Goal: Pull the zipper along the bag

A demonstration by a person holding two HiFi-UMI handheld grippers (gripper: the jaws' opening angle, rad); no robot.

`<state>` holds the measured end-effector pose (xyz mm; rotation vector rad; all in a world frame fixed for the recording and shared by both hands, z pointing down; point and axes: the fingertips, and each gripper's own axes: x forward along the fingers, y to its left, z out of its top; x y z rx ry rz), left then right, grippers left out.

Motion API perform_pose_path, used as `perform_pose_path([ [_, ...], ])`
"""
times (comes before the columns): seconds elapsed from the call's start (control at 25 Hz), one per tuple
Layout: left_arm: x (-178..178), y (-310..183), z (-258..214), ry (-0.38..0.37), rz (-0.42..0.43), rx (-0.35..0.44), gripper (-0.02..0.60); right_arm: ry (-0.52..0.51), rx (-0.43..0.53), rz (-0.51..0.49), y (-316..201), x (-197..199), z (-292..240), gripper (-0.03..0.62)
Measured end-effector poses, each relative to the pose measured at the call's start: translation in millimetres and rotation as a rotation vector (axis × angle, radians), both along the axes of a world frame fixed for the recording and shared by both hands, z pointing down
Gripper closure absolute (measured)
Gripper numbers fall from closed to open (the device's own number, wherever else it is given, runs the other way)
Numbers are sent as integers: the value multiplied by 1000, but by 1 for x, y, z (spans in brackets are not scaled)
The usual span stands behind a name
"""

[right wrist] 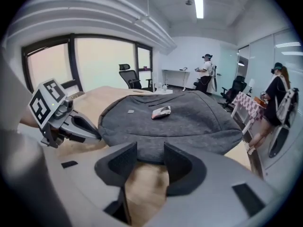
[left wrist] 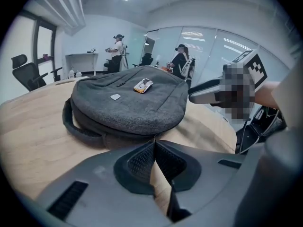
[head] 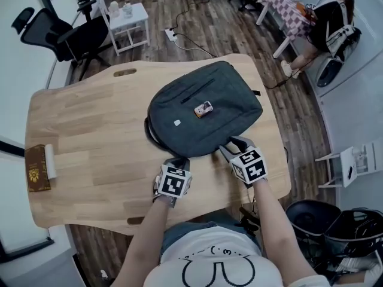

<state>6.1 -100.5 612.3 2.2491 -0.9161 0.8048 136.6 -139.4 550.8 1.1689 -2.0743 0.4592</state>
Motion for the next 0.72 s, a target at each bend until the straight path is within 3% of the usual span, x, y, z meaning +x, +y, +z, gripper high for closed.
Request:
perform_pose_path([
  [0.2, 41, 13, -14, 14, 111, 16, 565, 70, 26, -261, 28, -23, -7, 362],
  [0.48, 46, 21, -9, 11, 118, -16, 565, 281, 22, -646, 50, -55, 14, 370],
  [0.72, 44, 24, -8, -9, 122, -8, 565, 431, -58, -818, 48, -66, 36, 400],
])
